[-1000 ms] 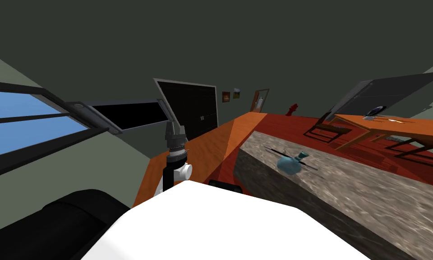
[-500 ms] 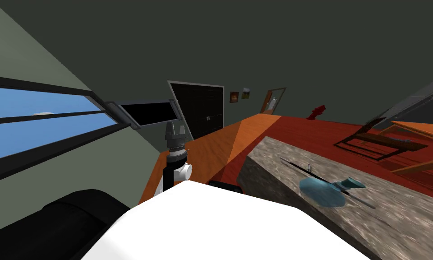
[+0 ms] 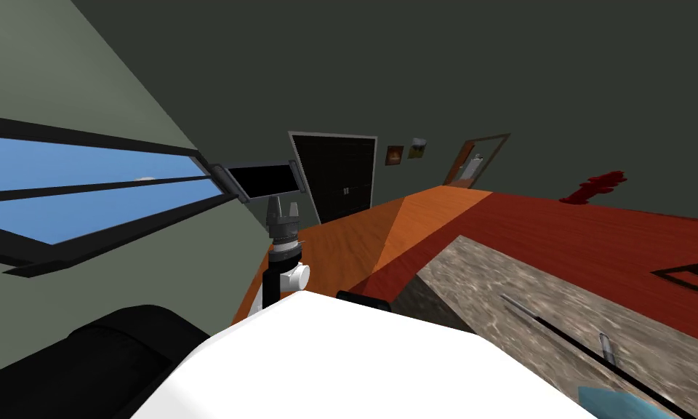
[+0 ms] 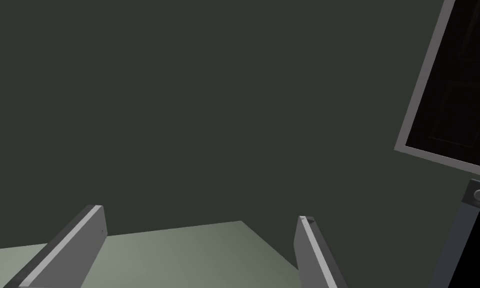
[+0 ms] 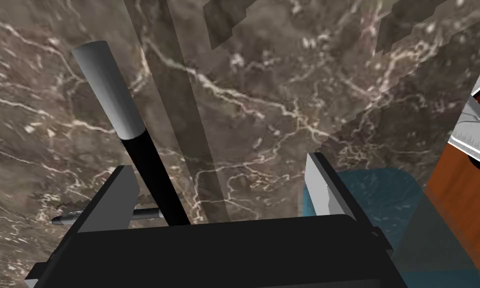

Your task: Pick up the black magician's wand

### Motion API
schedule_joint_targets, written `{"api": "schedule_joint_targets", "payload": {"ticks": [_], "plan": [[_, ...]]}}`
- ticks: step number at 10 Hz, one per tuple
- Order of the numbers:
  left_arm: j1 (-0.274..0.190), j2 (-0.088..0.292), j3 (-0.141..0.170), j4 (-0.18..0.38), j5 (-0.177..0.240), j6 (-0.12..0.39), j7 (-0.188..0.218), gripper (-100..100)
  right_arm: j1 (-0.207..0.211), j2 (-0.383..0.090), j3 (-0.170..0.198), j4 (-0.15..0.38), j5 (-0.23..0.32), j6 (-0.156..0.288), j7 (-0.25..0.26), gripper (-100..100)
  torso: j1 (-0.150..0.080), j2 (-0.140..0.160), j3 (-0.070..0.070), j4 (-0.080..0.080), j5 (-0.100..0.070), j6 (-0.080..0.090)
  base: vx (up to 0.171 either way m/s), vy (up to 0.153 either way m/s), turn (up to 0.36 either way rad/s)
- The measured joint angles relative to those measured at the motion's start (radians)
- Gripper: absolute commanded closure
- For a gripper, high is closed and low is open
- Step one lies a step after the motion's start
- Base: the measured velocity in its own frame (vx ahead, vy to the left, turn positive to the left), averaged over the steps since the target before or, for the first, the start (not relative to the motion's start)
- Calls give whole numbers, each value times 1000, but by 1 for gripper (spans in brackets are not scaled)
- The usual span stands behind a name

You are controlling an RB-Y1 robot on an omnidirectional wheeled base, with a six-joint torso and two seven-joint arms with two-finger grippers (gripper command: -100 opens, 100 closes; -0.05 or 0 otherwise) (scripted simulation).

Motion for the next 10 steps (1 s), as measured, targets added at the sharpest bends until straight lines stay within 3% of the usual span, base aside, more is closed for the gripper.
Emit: {"api": "schedule_joint_targets", "payload": {"ticks": [2, 3, 4, 6, 7, 8, 10], "plan": [[0, 0, 0, 0, 0, 0, 0, 0, -1, -14, 22, -14, -6, 13, 11, -100, 0, 3, 2, 1, 0, 0, 97, -17, 168], [0, 0, 0, 0, 0, 0, 0, 0, -2, -15, 23, -15, -6, 14, 12, 0, 1, 7, 4, 2, 0, 2, 13, -3, -6], [0, 0, 0, 0, 0, 0, 0, 0, -2, -15, 23, -15, -6, 14, 12, -100, 2, 11, 7, 3, 0, 2, 15, -17, 76], [0, 0, 0, 0, 0, 0, 0, 0, -28, 37, 39, 9, 20, 25, 17, -100, -1, 13, 8, 3, 0, 2, 15, -42, 85], [0, 0, 0, 0, 0, 0, 0, 0, -9, 50, 36, 2, 11, 41, 27, -100, -1, 13, 8, 3, 0, 2, 9, -18, 19], [0, 0, 0, 0, 0, 0, 0, 0, -7, 52, 35, 0, 9, 46, 29, 100, 1, 13, 8, 3, 0, 2, 0, 0, 0], [0, 0, 0, 0, 0, 0, 0, 0, -7, 52, 35, 0, 10, 45, 29, 100, 1, 14, 8, 4, 0, 2, 0, 0, 0]]}}
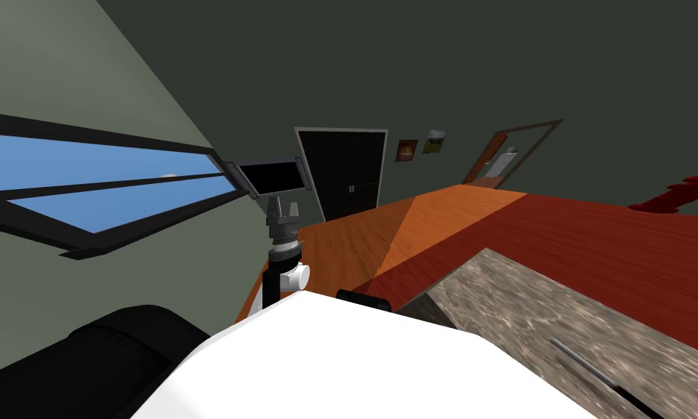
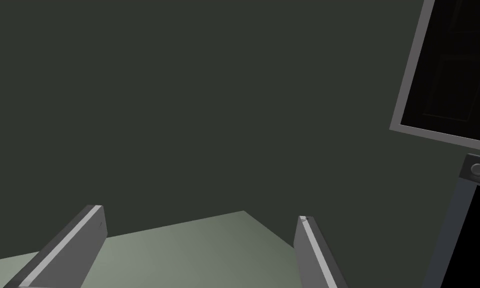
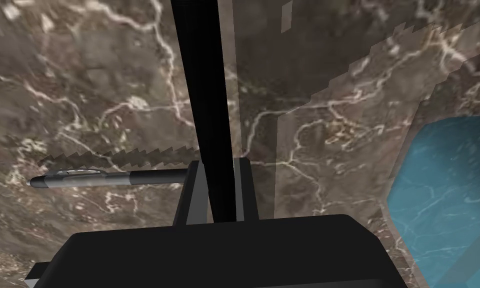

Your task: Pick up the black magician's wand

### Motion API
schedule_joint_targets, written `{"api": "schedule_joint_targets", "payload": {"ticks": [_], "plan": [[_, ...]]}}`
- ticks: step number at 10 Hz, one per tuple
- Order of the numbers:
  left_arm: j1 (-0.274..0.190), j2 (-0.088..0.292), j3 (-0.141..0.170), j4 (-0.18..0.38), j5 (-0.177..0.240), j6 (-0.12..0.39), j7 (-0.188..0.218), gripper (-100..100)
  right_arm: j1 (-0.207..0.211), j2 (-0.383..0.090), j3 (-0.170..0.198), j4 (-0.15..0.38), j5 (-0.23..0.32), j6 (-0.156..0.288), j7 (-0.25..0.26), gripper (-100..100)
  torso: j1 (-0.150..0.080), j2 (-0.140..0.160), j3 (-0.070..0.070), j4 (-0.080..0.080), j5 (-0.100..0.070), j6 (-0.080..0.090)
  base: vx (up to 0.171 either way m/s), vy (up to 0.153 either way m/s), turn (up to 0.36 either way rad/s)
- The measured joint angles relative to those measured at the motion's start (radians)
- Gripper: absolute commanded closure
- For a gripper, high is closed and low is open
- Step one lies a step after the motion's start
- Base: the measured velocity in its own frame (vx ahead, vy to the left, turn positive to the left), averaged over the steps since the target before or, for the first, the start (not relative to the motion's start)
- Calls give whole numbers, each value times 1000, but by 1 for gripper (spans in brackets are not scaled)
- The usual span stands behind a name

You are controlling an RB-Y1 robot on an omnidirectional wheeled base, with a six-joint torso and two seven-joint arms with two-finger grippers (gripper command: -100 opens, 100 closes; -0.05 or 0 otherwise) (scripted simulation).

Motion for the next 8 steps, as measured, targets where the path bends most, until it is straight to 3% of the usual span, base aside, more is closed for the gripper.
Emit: {"api": "schedule_joint_targets", "payload": {"ticks": [2, 3, 4, 6, 7, 8], "plan": [[0, 0, 0, 0, 0, 0, 0, 0, 0, 0, 0, 0, 0, 0, 0, 100, 0, 0, 0, 0, 0, 0, 0, 0, 0], [0, 0, 0, 0, 0, 0, 0, 0, 0, 0, 0, 0, 0, 0, 0, 0, 0, 0, 0, 0, 0, 0, 0, 0, 0], [0, 0, 0, 0, 0, 0, 0, 0, 0, 0, 0, 0, 0, 0, 0, 100, 0, 0, 0, 0, 0, 0, -15, 29, -101], [0, 0, 0, 0, 0, 0, 0, 0, -17, -31, 0, 5, 3, -23, -13, 100, 3, 1, 1, 0, 1, 1, -12, 35, -71], [0, 0, 0, 0, 0, 0, 0, 0, -3, -47, -7, -5, -7, -26, -14, 100, 3, 1, 1, 0, 1, 1, -6, 12, -8], [0, 0, 0, 0, 0, 0, 0, 0, -1, -49, -8, -7, -9, -26, -14, 0, 2, 1, 0, 0, 1, 1, 0, 0, 0]]}}
